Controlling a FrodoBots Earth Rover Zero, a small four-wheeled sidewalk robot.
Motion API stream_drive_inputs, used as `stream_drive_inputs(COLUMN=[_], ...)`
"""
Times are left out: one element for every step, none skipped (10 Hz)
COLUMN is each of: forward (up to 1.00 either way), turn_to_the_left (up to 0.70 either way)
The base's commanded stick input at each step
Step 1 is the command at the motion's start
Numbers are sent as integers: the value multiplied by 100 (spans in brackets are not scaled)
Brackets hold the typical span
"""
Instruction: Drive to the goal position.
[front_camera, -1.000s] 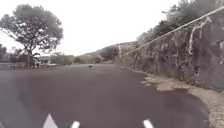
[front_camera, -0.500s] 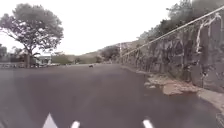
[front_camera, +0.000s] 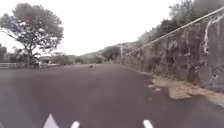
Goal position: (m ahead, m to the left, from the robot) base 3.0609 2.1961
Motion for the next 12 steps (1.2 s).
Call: stream_drive_inputs(forward=[50,50,50,50,50,50,50,50,50,50,50,50], turn_to_the_left=[0,0,0,0,0,0,0,0,0,0,0,0])
